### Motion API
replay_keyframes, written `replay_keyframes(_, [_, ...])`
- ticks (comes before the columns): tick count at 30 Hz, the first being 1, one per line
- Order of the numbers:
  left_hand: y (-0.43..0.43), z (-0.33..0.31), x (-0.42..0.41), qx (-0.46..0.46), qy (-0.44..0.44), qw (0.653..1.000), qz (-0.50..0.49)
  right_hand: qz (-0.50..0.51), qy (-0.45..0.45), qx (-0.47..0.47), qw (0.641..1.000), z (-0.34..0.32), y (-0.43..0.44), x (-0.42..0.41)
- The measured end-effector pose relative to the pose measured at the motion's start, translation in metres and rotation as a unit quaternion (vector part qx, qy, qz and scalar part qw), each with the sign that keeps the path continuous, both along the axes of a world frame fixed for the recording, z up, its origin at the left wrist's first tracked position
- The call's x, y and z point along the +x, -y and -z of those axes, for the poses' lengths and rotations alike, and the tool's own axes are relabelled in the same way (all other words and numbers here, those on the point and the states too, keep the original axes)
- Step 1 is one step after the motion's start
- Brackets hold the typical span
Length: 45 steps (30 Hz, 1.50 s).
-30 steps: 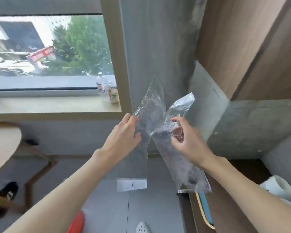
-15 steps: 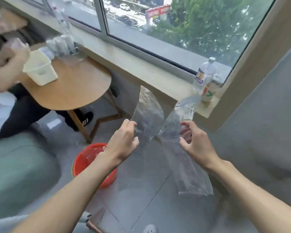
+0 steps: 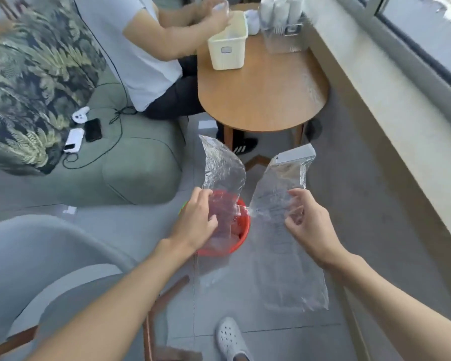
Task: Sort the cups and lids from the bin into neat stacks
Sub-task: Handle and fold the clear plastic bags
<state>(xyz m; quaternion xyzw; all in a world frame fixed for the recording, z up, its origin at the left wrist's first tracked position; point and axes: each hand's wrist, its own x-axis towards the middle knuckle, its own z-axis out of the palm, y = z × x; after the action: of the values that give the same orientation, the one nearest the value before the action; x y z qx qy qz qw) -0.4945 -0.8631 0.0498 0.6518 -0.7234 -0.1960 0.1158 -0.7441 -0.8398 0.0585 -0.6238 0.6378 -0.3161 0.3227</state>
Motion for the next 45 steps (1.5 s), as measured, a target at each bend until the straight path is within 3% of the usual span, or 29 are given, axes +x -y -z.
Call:
replay_keyframes(6, [0.052,0.098,0.021,0.064,-0.012,0.997,-0.037,-0.019,0.017,0.027,0.999,0.084,0.081,0.027])
replay_keyframes(12, [0.093,0.236,0.035,0.11,-0.067,0.985,-0.112,-0.047,0.064,0.06,0.995,0.203,0.151,0.041])
replay_keyframes(18, [0.1,0.376,0.046,0.157,-0.168,0.94,-0.251,-0.088,0.079,0.085,0.989,0.322,0.207,0.055])
replay_keyframes(20, [0.099,0.407,0.049,0.16,-0.148,0.933,-0.288,-0.099,0.082,0.107,0.986,0.359,0.221,0.065])
replay_keyframes(22, [0.097,0.424,0.054,0.143,-0.112,0.923,-0.339,-0.133,0.062,0.132,0.98,0.391,0.229,0.078])
replay_keyframes(24, [0.094,0.431,0.06,0.088,-0.103,0.922,-0.364,-0.216,-0.05,0.118,0.968,0.419,0.231,0.089])
replay_keyframes(27, [0.092,0.431,0.071,0.063,-0.019,0.938,-0.339,-0.297,-0.297,0.002,0.908,0.44,0.229,0.105])
replay_keyframes(29, [0.094,0.436,0.079,0.102,0.084,0.946,-0.295,-0.356,-0.358,-0.004,0.863,0.45,0.224,0.118])
replay_keyframes(32, [0.102,0.455,0.091,0.194,0.178,0.943,-0.203,-0.442,-0.386,0.067,0.807,0.475,0.22,0.139])
replay_keyframes(35, [0.104,0.473,0.095,0.245,0.217,0.934,-0.14,-0.462,-0.387,0.095,0.792,0.507,0.22,0.16])
replay_keyframes(37, [0.1,0.477,0.095,0.178,0.209,0.946,-0.175,-0.476,-0.403,0.102,0.775,0.531,0.22,0.171])
replay_keyframes(39, [0.096,0.473,0.093,0.034,0.185,0.951,-0.245,-0.495,-0.419,0.117,0.752,0.551,0.219,0.18])
replay_keyframes(41, [0.096,0.476,0.092,-0.083,0.194,0.953,-0.218,-0.504,-0.422,0.133,0.741,0.563,0.217,0.182])
replay_keyframes(42, [0.098,0.478,0.091,-0.099,0.204,0.958,-0.173,-0.504,-0.418,0.138,0.743,0.567,0.216,0.181])
replay_keyframes(45, [0.117,0.489,0.087,0.064,0.148,0.981,-0.106,-0.504,-0.417,0.156,0.741,0.57,0.217,0.171])
